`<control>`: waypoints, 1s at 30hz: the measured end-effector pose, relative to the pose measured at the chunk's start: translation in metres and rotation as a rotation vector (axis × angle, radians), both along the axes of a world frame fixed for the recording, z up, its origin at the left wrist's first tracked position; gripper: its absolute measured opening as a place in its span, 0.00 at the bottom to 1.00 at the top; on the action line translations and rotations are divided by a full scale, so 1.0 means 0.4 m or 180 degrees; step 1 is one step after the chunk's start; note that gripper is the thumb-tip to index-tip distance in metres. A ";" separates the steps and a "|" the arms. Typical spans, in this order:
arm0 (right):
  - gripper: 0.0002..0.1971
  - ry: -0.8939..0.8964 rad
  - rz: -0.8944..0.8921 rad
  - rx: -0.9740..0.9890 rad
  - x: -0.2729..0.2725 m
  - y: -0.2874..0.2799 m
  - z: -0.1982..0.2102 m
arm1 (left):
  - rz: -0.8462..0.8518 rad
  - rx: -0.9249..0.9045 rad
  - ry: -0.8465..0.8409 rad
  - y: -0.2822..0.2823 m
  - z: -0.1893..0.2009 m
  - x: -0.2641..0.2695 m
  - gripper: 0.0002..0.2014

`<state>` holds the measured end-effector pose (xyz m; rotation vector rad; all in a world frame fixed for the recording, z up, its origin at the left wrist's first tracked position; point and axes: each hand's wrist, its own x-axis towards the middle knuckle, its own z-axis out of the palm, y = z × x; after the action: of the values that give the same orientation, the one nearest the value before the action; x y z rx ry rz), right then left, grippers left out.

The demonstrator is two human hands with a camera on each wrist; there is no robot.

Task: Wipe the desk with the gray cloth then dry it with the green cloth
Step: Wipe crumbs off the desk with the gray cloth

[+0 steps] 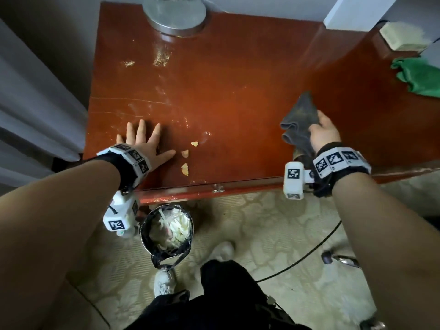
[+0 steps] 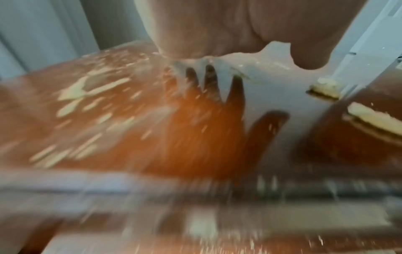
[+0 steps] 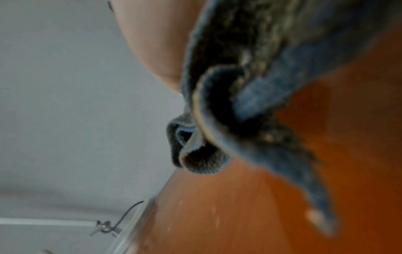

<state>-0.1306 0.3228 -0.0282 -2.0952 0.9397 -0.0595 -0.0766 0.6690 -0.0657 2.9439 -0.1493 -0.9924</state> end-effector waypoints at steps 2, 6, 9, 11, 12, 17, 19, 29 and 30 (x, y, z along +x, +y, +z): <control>0.27 0.0082 0.0060 -0.0289 0.053 -0.074 -0.004 | -0.0078 -0.0048 -0.0017 -0.038 0.006 0.059 0.39; 0.26 0.1223 0.0373 -0.1445 0.176 -0.188 -0.045 | 0.0033 0.0058 -0.0055 -0.098 -0.018 0.166 0.41; 0.29 0.2130 0.0967 -0.1698 0.215 -0.208 -0.091 | 0.0063 0.0307 0.0033 -0.128 -0.036 0.198 0.43; 0.30 0.2104 0.0992 -0.1593 0.240 -0.213 -0.110 | 0.0091 0.0332 0.0095 -0.131 -0.042 0.206 0.44; 0.29 0.2071 0.1001 -0.1629 0.256 -0.219 -0.114 | 0.0107 0.0354 0.0125 -0.130 -0.042 0.208 0.44; 0.27 0.2102 0.1071 -0.1725 0.286 -0.211 -0.107 | 0.0130 0.0375 0.0196 -0.131 -0.039 0.215 0.45; 0.27 0.1880 0.1463 -0.1842 0.282 -0.166 -0.108 | 0.0144 0.0377 0.0169 -0.129 -0.042 0.215 0.45; 0.26 0.0640 0.3071 -0.1582 0.258 -0.030 -0.062 | 0.0165 0.0363 0.0138 -0.138 -0.030 0.207 0.45; 0.26 0.0565 0.2556 -0.1612 0.280 -0.073 -0.056 | 0.0166 0.0364 0.0139 -0.137 -0.030 0.208 0.45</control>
<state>-0.0186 0.2935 -0.0507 -2.8428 0.1114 0.3397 0.0067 0.6140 -0.0778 3.0074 -0.0149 -1.0923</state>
